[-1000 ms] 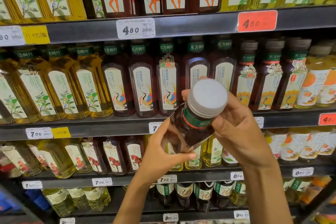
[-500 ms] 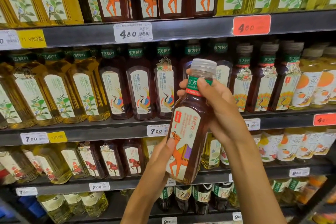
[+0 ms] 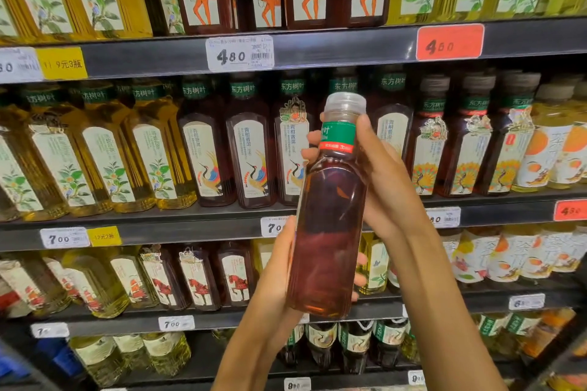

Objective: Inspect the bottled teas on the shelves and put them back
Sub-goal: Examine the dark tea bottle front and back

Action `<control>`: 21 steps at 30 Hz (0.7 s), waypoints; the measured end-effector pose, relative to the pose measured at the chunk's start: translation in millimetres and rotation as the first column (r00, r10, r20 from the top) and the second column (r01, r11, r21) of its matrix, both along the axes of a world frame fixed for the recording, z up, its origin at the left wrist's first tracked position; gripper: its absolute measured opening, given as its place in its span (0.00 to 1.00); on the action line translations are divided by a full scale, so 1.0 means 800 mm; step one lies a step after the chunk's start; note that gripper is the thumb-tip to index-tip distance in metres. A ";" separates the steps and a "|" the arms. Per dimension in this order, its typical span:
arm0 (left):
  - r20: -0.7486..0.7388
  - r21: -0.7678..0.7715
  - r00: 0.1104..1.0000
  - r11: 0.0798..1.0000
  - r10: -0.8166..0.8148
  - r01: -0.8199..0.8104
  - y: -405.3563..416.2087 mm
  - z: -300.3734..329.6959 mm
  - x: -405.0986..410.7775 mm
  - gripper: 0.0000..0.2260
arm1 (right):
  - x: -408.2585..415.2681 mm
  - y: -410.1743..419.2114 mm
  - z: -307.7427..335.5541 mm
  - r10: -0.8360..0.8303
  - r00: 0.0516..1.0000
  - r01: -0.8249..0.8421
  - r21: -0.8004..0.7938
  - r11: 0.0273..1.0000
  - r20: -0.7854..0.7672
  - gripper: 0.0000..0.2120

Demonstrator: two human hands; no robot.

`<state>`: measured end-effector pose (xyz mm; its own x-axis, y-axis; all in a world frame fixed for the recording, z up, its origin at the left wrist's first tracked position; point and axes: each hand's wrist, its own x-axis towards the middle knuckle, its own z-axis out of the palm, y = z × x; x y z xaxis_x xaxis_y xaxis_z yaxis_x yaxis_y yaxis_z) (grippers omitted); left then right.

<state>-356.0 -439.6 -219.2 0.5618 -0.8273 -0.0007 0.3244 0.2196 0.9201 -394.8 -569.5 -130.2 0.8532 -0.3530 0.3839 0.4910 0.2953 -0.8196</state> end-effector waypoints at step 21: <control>0.057 0.068 0.997 0.996 0.059 -0.063 0.009 0.003 0.013 0.29 | -0.002 0.006 0.002 -0.113 0.993 0.113 -0.041 0.993 0.018 0.20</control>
<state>-345.3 -432.7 -216.5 0.6121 -0.7904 -0.0245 0.2605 0.1723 0.9500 -396.4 -564.7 -128.8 0.8025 -0.4302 0.4134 0.5322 0.2029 -0.8220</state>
